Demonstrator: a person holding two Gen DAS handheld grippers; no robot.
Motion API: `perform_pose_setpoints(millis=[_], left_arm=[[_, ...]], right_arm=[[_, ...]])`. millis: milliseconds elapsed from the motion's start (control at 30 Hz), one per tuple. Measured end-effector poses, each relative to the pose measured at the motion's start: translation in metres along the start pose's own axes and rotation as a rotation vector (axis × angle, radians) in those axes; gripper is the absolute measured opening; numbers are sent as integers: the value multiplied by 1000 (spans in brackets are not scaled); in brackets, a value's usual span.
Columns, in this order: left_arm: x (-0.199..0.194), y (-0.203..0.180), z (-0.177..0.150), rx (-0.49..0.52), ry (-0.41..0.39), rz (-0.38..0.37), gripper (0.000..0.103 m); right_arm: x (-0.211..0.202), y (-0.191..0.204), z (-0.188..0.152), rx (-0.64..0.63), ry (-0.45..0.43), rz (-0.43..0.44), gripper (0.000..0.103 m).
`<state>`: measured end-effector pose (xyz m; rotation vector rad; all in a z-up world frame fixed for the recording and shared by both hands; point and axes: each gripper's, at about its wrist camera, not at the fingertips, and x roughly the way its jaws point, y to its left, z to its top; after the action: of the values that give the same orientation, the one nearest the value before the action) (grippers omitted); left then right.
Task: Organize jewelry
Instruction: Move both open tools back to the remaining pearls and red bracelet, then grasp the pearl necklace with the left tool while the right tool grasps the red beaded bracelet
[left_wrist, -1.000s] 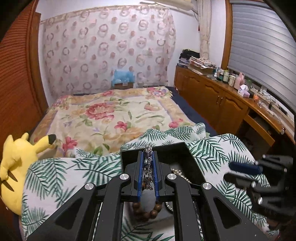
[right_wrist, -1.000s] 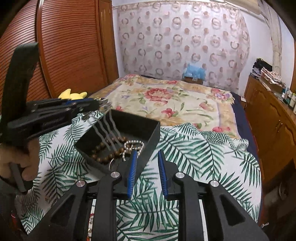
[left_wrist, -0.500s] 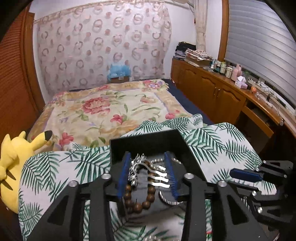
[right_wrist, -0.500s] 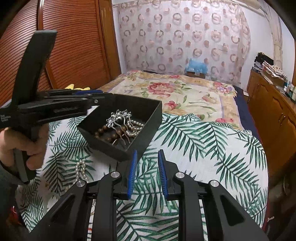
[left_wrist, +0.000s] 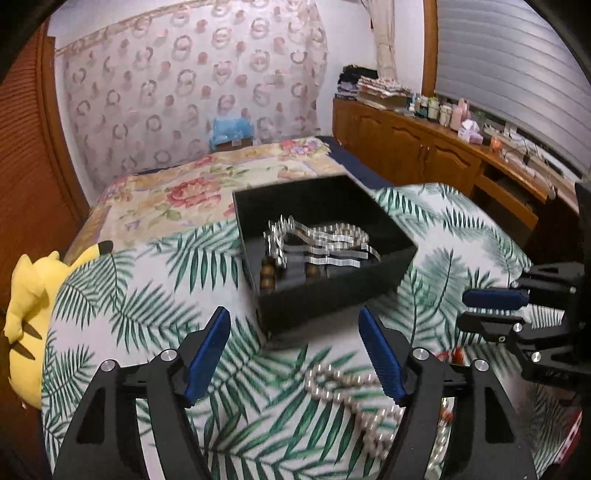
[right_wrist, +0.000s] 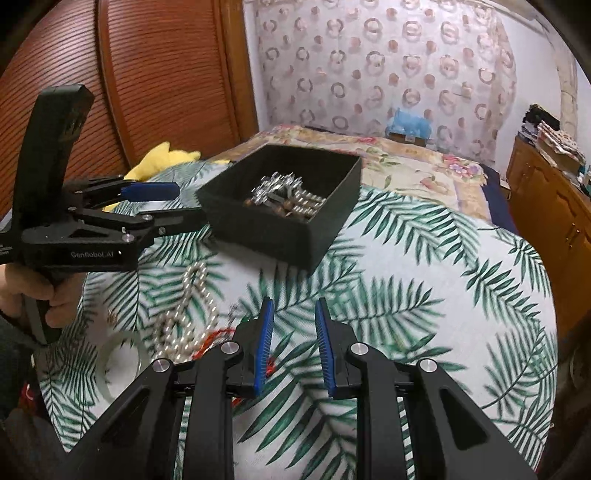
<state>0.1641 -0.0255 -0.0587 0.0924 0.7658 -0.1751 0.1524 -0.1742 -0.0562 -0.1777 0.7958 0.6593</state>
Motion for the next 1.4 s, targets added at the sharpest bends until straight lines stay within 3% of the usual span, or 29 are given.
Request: perform_pose_setpoints(millis=[433,800,1000,1267,1400], left_arm=[[20,3,-34,14,115,-19,73],[21,5,-35,11,127,-36,69],[21,2,-33,20,117,-34,49],[20,1,-33,31,107,-60,7],[16,-3,-35,37,99,-63,7]], right_arm=[[17,16,-18,-69,107,11,25],[11,11,-21,-45,93,8,9],[-4,10,-16,-37,45,11,9],[-23,9,-8,-25,-6,9,9],[-29,9,-6,-25,-22,6,9]])
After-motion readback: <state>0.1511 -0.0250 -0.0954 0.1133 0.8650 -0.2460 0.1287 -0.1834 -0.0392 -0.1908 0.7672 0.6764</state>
